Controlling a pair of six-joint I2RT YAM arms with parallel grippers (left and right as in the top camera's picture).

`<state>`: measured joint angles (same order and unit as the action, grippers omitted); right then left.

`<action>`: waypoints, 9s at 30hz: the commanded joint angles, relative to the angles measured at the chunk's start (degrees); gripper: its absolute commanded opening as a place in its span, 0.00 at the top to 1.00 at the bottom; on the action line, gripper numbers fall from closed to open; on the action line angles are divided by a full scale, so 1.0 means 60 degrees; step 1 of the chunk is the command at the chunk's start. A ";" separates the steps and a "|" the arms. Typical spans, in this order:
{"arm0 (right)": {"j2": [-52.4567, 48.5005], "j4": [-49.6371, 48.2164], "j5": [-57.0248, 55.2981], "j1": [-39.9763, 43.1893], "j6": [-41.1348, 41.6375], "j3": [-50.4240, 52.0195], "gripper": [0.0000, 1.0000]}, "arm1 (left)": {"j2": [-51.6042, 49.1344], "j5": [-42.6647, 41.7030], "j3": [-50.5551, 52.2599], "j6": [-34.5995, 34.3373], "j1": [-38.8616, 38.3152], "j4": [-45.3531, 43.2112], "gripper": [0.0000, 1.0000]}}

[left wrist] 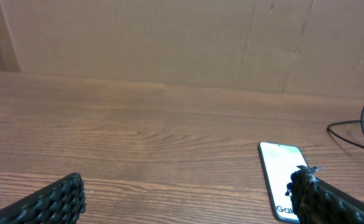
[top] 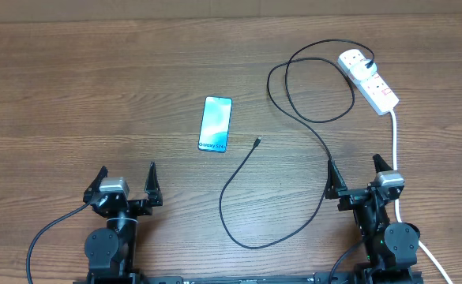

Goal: Plug charger to phone and switch on socket

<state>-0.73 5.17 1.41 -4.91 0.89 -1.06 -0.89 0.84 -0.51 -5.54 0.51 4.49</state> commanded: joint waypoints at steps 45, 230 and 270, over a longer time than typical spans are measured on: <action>0.0095 -0.0055 -0.0080 -0.0036 0.0033 0.0098 0.00 | 0.0106 -0.0106 0.0040 0.0215 0.0036 -0.0007 0.00; 0.0095 -0.0055 -0.0080 -0.0036 0.0029 0.0098 0.00 | -2.0808 0.0193 -1.8360 -0.3515 -0.4393 1.0524 0.00; 0.0095 -0.0055 -0.0080 -0.0036 0.0029 0.0098 0.00 | -2.0972 0.0397 -1.7037 -0.2648 -0.4080 0.8827 0.00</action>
<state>-0.73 5.15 1.23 -4.93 0.89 -1.06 -125.71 2.24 -103.31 -21.89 -23.90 57.65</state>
